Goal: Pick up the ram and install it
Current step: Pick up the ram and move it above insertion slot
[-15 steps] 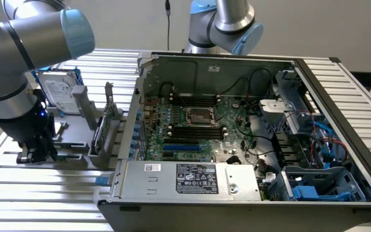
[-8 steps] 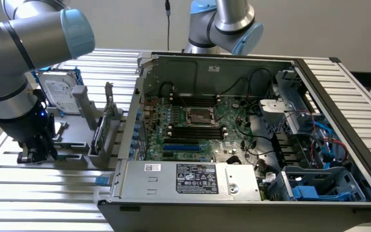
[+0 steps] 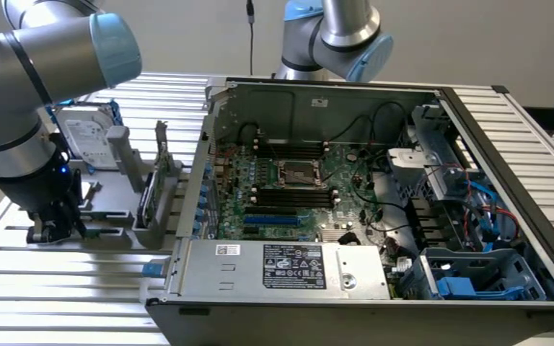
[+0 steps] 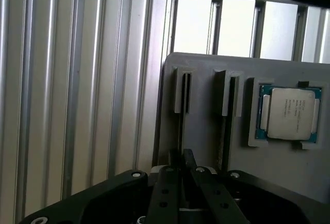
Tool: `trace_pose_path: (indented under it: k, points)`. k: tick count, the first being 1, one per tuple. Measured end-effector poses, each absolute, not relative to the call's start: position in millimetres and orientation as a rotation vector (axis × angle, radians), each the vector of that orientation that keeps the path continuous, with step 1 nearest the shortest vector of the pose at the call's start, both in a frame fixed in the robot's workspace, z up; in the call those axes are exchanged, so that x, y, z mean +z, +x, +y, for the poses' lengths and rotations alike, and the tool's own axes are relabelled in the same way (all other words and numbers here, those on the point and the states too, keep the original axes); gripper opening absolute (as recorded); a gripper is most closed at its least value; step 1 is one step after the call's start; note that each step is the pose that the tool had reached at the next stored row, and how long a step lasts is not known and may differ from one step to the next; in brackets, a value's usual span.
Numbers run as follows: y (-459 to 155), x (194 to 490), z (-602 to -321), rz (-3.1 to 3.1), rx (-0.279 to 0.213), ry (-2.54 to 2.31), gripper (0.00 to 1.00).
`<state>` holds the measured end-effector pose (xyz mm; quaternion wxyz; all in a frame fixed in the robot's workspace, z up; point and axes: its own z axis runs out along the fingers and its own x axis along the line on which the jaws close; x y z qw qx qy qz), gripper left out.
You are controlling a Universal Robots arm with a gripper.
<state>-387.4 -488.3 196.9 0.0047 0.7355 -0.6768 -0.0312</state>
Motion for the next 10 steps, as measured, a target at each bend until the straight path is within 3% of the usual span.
trace_pose_path:
  k: [10]
  points:
    - [-386.6,196.9,-488.5,-2.143,-0.104,2.284,0.14]
